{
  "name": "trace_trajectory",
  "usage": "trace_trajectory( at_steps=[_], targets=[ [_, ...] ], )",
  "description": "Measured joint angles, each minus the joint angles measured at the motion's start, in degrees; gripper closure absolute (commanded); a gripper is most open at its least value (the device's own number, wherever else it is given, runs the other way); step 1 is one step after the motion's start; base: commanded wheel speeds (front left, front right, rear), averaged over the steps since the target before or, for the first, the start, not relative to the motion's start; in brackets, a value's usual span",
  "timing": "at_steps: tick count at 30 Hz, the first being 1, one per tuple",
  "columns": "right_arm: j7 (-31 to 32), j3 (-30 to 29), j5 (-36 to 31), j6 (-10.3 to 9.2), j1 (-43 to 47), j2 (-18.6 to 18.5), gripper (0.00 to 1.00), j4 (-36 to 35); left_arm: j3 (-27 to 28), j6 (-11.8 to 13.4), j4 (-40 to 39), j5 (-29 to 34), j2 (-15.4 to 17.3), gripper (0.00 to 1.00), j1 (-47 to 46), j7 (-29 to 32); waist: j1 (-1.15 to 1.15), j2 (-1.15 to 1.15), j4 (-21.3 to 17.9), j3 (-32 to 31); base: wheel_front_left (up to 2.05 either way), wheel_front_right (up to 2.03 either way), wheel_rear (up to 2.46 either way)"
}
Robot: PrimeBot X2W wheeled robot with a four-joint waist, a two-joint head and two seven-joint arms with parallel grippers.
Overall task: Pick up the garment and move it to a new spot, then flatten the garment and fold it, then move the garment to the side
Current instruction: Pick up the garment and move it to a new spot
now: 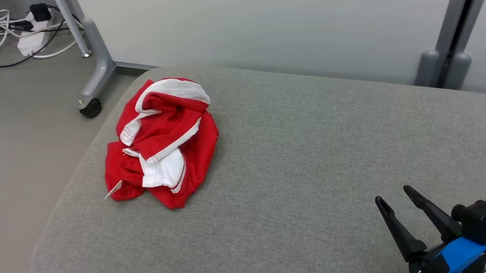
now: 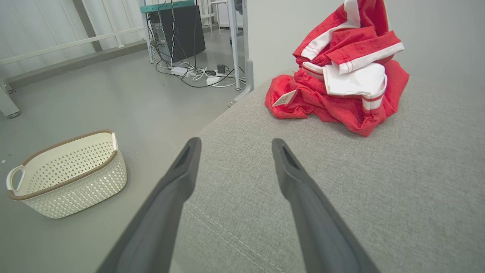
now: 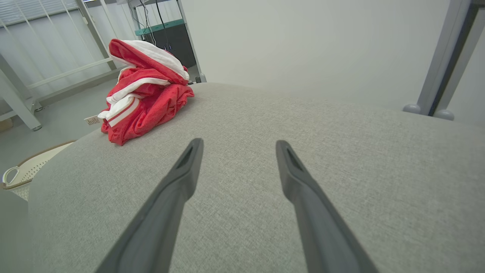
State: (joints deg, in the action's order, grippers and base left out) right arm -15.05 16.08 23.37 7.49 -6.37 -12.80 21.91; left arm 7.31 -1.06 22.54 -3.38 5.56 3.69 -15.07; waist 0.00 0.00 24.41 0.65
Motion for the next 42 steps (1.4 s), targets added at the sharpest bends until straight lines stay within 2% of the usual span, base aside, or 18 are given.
trace_trajectory(
  at_steps=[4, 8, 17, 23, 30, 35, 36, 37, 38, 39, 40, 42],
  targets=[
    [0.00, 1.34, 0.33, -0.01, -0.82, -1.51, 0.00, -0.48, 1.20, -2.24, 1.20, -2.70, -0.37, 0.00, -2.65, 0.01, 0.00, 0.00, -1.81, 2.12, 0.00, 0.00, 0.00],
    [0.00, 3.66, 0.56, -0.01, -3.88, -3.61, 0.00, -1.35, 1.26, -4.41, 3.90, -4.07, 0.87, 0.00, -9.98, 0.01, 0.00, 0.00, -3.92, 5.45, 0.00, 0.00, 0.00],
    [-0.01, 6.54, 1.85, 0.00, -9.00, -7.84, 0.00, -4.82, -3.46, -6.01, 10.84, -3.46, 5.02, 0.00, -28.51, 0.22, 0.01, 0.00, -7.12, 12.78, 0.00, 0.00, 0.00],
    [0.00, 7.24, 2.94, 0.00, -10.32, -9.22, 0.00, -5.33, -7.67, -6.15, 16.94, -3.71, 8.33, 0.00, -39.18, 2.96, 0.01, 0.00, -9.23, 16.00, 0.00, 0.00, 0.00],
    [0.00, 8.42, 3.44, -0.01, -11.61, -10.07, 0.00, -5.32, -9.90, -6.33, 24.57, -4.47, 11.13, 0.00, -45.89, 7.49, 0.01, 0.00, -12.25, 18.47, 0.00, 0.00, 0.00],
    [0.00, 9.20, 3.52, -0.01, -12.93, -10.59, 0.00, -5.43, -9.92, -4.57, 29.70, -4.44, 11.51, 0.00, -48.41, 10.34, 0.01, 0.00, -14.02, 19.77, 0.00, 0.00, 0.00],
    [0.00, 9.24, 3.54, -0.01, -13.16, -10.61, 0.00, -5.41, -9.76, -4.01, 30.65, -4.49, 11.62, 0.04, -48.86, 10.58, 0.01, 0.00, -14.28, 19.89, 0.00, 0.00, 0.00],
    [0.00, 9.26, 3.60, 0.00, -13.33, -10.61, 0.00, -5.41, -9.61, -3.96, 31.55, -4.74, 11.71, 0.34, -49.24, 10.92, 0.00, 0.00, -14.55, 20.00, 0.00, 0.00, 0.00],
    [0.00, 9.36, 3.64, -0.01, -13.48, -10.60, 0.00, -5.38, -9.61, -3.68, 32.32, -4.74, 11.85, 0.34, -49.51, 10.90, 0.00, 0.00, -14.80, 20.09, 0.00, 0.00, 0.00],
    [0.00, 9.48, 3.71, 0.00, -13.55, -10.58, 0.00, -5.34, -9.60, -3.33, 32.87, -4.69, 12.00, 0.56, -49.66, 10.37, 0.01, 0.00, -15.05, 20.12, 0.00, 0.00, 0.00],
    [-0.01, 9.45, 3.70, -0.01, -13.66, -10.54, 0.00, -5.31, -9.59, -2.93, 33.30, -4.70, 12.13, 0.97, -49.83, 10.00, 0.01, 0.00, -15.27, 20.10, 0.00, 0.00, 0.00],
    [0.00, 9.06, 3.68, -0.01, -13.91, -10.25, 0.00, -5.43, -9.68, -2.75, 33.81, -4.71, 12.01, 1.00, -50.18, 8.83, 0.00, 0.00, -15.51, 19.89, 0.00, 0.00, 0.00]
  ],
)
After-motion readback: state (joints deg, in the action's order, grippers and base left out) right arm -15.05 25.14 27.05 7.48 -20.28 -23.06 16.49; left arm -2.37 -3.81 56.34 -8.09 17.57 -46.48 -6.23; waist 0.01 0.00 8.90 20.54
